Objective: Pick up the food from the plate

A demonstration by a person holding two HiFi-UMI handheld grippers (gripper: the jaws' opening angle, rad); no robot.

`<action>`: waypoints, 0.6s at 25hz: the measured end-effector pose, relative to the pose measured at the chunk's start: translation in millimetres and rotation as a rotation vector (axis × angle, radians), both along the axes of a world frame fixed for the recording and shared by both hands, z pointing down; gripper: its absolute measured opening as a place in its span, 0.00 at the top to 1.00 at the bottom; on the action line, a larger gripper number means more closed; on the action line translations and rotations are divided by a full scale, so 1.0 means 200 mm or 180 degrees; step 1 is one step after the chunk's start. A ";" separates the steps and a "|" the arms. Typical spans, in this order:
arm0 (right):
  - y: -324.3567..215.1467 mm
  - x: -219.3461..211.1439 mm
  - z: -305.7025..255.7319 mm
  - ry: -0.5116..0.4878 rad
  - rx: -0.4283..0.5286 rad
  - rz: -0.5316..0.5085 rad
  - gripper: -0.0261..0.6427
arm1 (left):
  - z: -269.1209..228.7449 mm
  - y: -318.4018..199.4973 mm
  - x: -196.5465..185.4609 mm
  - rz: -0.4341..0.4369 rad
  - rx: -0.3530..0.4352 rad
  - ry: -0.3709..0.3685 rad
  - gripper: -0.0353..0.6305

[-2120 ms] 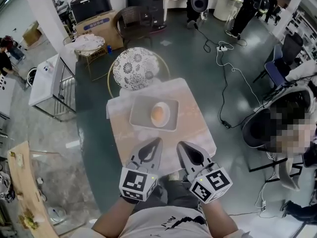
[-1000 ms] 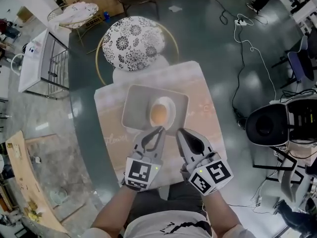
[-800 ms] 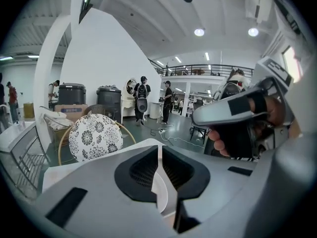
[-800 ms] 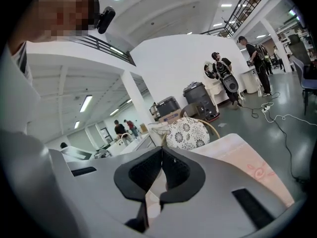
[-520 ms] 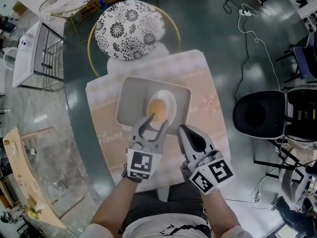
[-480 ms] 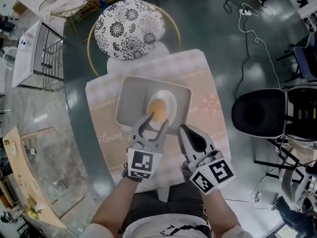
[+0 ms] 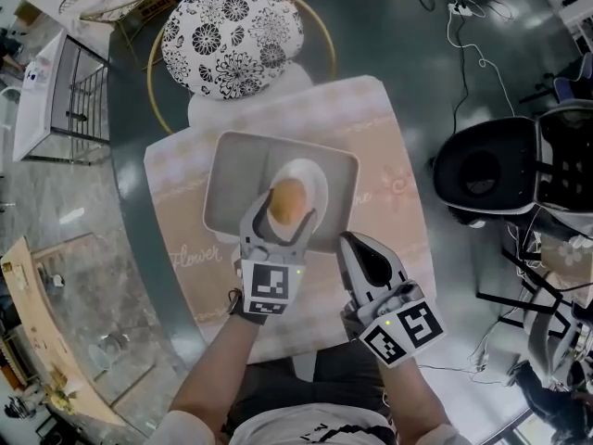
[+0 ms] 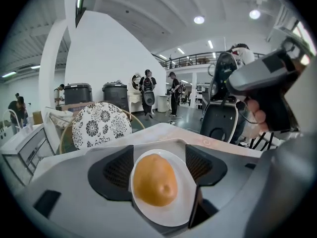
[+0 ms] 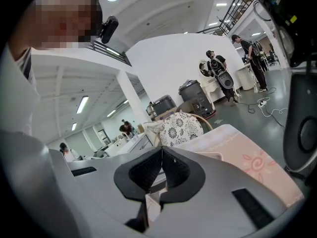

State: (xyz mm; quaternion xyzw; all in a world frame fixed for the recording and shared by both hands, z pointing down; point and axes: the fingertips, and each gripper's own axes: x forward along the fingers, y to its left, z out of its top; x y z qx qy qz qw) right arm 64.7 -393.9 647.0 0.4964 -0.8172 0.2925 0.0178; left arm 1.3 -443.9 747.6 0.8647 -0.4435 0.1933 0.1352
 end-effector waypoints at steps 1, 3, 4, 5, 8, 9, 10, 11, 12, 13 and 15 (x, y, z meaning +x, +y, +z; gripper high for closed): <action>0.00 0.01 0.01 -0.0003 -0.0006 0.0006 0.94 | 0.02 -0.01 0.00 -0.0014 -0.0010 -0.0004 0.48; 0.00 0.01 0.03 -0.0015 -0.0006 0.0016 0.94 | 0.06 -0.03 0.00 -0.0041 -0.0035 -0.0024 0.47; 0.00 0.02 0.04 -0.0020 -0.0009 0.0019 0.94 | 0.08 -0.03 0.00 -0.0051 -0.0052 -0.0036 0.47; 0.00 0.02 0.05 -0.0023 -0.0017 0.0021 0.94 | 0.10 -0.04 0.00 -0.0058 -0.0070 -0.0049 0.46; 0.01 0.02 0.08 -0.0025 -0.0042 0.0003 0.94 | 0.15 -0.06 0.00 -0.0055 -0.0104 -0.0083 0.44; 0.01 0.02 0.09 -0.0026 -0.0045 -0.0004 0.94 | 0.16 -0.06 0.01 -0.0045 -0.0105 -0.0093 0.43; 0.01 0.02 0.09 -0.0028 -0.0047 -0.0010 0.94 | 0.17 -0.07 0.01 -0.0034 -0.0106 -0.0106 0.42; 0.01 0.03 0.10 -0.0030 -0.0049 -0.0015 0.94 | 0.18 -0.07 0.02 -0.0027 -0.0112 -0.0124 0.42; 0.01 0.03 0.10 -0.0032 -0.0053 -0.0019 0.94 | 0.20 -0.07 0.02 -0.0024 -0.0125 -0.0150 0.42; 0.01 0.03 0.11 -0.0033 -0.0060 -0.0024 0.94 | 0.22 -0.07 0.02 -0.0022 -0.0145 -0.0180 0.42; 0.01 0.03 0.12 -0.0029 -0.0071 -0.0028 0.94 | 0.26 -0.08 0.02 -0.0024 -0.0191 -0.0235 0.42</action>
